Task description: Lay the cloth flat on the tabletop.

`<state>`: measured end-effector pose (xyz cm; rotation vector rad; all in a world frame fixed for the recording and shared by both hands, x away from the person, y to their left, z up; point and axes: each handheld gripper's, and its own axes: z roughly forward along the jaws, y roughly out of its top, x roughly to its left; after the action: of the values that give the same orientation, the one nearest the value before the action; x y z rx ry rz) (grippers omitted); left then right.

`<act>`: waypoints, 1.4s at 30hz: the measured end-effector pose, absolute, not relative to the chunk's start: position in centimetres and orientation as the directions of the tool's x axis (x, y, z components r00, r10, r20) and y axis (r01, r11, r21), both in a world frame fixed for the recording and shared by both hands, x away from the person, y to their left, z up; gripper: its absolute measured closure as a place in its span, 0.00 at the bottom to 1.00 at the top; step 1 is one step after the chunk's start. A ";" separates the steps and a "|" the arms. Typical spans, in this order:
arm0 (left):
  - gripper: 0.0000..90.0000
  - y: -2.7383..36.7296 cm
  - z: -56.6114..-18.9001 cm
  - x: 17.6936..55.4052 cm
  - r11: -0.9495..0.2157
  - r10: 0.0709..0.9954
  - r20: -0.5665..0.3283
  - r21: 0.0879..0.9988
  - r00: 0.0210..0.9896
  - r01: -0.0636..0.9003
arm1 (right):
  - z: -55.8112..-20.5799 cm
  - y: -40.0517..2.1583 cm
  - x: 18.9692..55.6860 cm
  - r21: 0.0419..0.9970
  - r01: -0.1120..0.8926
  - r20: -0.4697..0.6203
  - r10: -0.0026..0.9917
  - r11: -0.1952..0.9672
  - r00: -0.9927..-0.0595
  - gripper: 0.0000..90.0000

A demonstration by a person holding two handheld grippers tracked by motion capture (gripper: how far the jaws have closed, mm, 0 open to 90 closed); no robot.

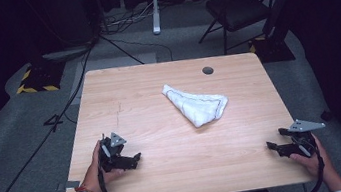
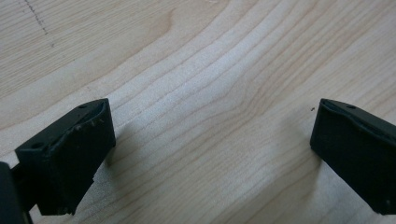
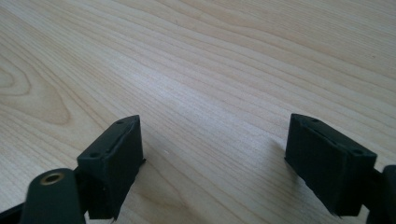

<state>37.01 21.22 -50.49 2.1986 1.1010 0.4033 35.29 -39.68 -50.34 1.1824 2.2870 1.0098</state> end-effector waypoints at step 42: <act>0.01 22.4 -50.5 36.9 -0.498 0.740 -0.011 0.663 0.672 0.559 | -45.7 -34.7 43.4 0.805 0.464 -0.038 0.813 0.369 -0.581 0.41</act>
<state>36.89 22.40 -50.50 2.2384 0.9966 0.3634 43.45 -34.68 -45.72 1.1066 2.2023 1.0879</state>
